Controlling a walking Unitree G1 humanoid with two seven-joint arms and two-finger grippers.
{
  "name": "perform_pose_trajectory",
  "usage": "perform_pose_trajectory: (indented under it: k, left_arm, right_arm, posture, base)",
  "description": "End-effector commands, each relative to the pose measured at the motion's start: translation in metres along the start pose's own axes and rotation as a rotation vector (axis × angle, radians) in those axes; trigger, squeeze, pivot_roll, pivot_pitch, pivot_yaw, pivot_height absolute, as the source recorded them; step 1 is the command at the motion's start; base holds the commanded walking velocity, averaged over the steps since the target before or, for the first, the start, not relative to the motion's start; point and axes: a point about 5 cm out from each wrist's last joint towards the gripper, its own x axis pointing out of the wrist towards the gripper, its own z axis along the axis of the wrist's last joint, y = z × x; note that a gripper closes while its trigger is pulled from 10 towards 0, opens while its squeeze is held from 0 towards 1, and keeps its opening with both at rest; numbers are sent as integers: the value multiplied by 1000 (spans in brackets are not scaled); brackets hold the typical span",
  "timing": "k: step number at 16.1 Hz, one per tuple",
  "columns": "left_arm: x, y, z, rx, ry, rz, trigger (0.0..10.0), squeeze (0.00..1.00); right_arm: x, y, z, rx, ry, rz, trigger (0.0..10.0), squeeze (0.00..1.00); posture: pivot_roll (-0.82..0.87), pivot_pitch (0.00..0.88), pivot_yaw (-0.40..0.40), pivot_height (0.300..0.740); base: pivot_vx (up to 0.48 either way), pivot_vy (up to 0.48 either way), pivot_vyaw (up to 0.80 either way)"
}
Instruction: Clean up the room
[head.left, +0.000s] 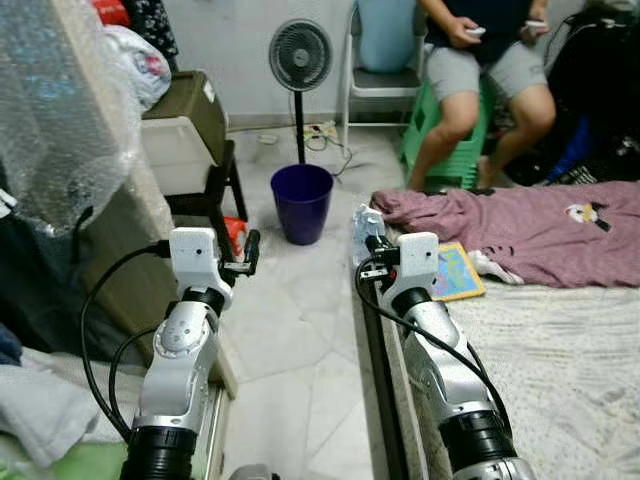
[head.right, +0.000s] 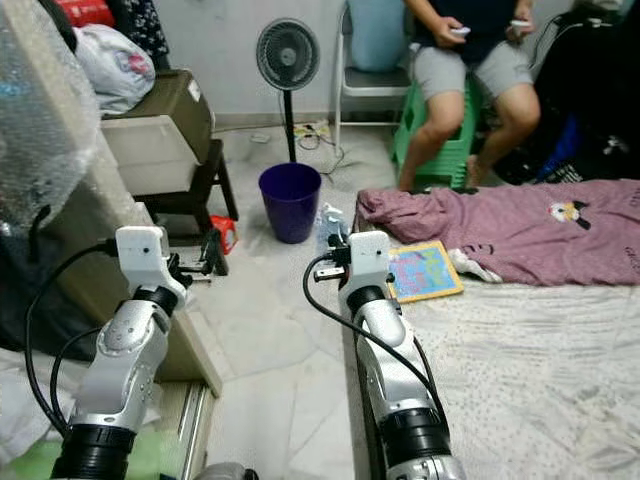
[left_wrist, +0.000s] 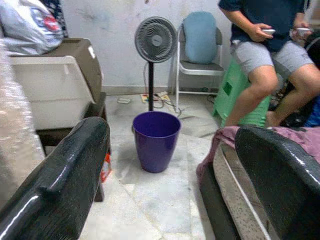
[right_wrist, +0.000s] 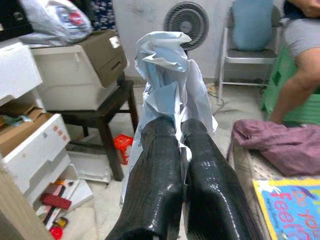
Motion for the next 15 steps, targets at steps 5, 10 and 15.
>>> perform_pose_trajectory:
  k: [5,10,15]
  left_arm:
    - [3,-2,1,11,4,-3,10000,0]
    - [3,-1,1,16,3,-2,10000,0]
    - [3,-2,2,21,2,-7,10000,0]
  right_arm:
    - [2,-3,4,-5,-9,-4,10000,0]
    - [3,-5,-1,37,33,-17,10000,0]
    - [4,-3,0,52,34,-6,10000,0]
  posture:
    - [73,0,41,740]
    - [77,0,40,740]
    - [79,0,42,740]
  base:
    - [0,0,0]
    - [0,0,-480]
    - [0,0,-800]
